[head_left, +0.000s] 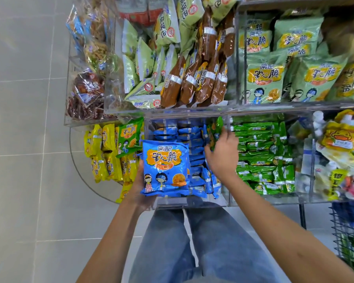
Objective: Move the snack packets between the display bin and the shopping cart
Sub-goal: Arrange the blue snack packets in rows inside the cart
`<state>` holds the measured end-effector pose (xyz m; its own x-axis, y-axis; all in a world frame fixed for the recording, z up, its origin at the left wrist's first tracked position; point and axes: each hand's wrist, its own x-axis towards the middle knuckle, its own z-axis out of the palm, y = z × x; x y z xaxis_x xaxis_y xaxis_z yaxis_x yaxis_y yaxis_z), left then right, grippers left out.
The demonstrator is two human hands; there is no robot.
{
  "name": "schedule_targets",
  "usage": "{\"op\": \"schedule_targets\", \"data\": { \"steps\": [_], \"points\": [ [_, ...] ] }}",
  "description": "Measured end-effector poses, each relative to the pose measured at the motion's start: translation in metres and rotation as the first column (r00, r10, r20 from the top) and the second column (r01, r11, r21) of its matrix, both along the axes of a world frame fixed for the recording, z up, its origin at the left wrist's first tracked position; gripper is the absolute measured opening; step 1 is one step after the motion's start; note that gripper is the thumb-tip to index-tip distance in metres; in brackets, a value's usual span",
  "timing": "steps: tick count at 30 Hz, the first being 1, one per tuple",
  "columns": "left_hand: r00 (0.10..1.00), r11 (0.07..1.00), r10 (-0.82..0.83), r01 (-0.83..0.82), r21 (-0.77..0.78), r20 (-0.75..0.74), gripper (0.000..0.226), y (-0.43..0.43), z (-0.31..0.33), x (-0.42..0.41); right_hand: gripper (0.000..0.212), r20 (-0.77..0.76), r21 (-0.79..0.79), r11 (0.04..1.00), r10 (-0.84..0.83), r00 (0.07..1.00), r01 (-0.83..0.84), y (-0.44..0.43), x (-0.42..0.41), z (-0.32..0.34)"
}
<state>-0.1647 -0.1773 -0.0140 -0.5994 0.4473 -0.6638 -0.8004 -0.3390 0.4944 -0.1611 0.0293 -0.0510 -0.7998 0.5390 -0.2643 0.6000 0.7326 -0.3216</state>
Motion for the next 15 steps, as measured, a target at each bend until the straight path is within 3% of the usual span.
{"op": "schedule_targets", "data": {
  "steps": [3, 8, 12, 15],
  "points": [
    [0.999, 1.0, 0.017, -0.017, -0.01, 0.039, 0.074, -0.009, -0.004, 0.001, 0.082, 0.179, 0.235, 0.953, 0.15, 0.972, -0.191, 0.005, -0.008, -0.023],
    [0.998, 0.999, 0.045, -0.044, -0.023, 0.038, 0.074, -0.02, -0.003, 0.009, 0.05, 0.163, 0.26, 0.957, 0.088, 0.983, -0.128, 0.01, -0.022, -0.035],
    [1.0, 1.0, 0.027, -0.027, -0.006, 0.007, 0.072, -0.032, 0.005, 0.014, 0.044, -0.078, 0.111, 0.993, 0.055, 0.995, -0.046, 0.012, -0.01, -0.016],
    [0.996, 0.997, -0.075, 0.075, -0.008, -0.051, 0.069, -0.04, 0.016, 0.012, 0.033, -0.337, -0.241, 0.969, -0.14, 0.931, 0.058, 0.005, 0.018, 0.016]
  ]
}}
